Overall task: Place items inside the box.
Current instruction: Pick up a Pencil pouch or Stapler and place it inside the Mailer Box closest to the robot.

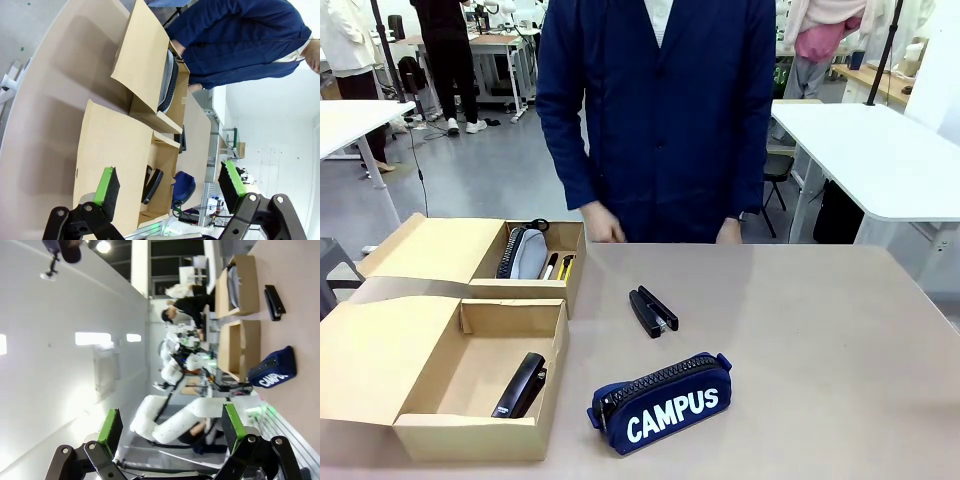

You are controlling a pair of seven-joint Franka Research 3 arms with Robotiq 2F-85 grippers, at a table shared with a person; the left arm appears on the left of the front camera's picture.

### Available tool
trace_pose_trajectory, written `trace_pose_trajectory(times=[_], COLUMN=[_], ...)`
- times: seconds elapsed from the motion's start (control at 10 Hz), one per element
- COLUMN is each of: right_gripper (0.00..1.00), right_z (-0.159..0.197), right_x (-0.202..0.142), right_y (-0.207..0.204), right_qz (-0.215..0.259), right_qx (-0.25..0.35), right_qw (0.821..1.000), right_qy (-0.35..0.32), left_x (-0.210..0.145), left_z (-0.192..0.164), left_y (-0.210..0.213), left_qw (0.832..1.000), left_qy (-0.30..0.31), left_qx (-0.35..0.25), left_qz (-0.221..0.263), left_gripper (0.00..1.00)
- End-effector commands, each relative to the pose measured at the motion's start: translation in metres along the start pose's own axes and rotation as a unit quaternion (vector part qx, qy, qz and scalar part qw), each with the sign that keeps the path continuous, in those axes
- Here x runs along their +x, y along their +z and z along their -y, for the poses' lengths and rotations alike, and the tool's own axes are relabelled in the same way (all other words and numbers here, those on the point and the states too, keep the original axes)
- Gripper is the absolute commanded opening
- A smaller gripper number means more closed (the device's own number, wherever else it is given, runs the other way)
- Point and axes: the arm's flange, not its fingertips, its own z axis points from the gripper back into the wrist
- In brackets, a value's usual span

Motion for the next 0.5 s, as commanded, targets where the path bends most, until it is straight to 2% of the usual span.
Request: trace_pose_trajectory(times=[0.0, 0.1, 0.2, 0.3, 0.4], right_gripper=[1.00, 1.00, 1.00, 1.00, 1.00], right_z=[-0.023, -0.029, -0.029, -0.024, -0.022], right_x=[-0.006, -0.006, -0.005, -0.012, -0.016], right_y=[-0.065, -0.094, -0.117, -0.138, -0.157], right_qz=[-0.072, -0.141, -0.211, -0.306, -0.346], right_qx=[-0.109, -0.154, -0.179, -0.200, -0.229], right_qw=[0.986, 0.962, 0.928, 0.878, 0.861], right_qy=[0.108, 0.174, 0.248, 0.308, 0.295], left_x=[0.000, 0.000, 0.000, 0.000, 0.000], left_z=[0.000, 0.000, 0.000, 0.000, 0.000], left_y=[-0.001, -0.001, -0.001, -0.001, -0.001], left_qw=[1.000, 1.000, 1.000, 1.000, 1.000], left_qy=[-0.009, -0.009, -0.009, -0.009, -0.009], left_qx=[-0.011, -0.011, -0.011, -0.011, -0.011], left_qz=[0.003, 0.003, 0.003, 0.003, 0.003], left_gripper=[1.00, 1.00, 1.00, 1.00, 1.00])
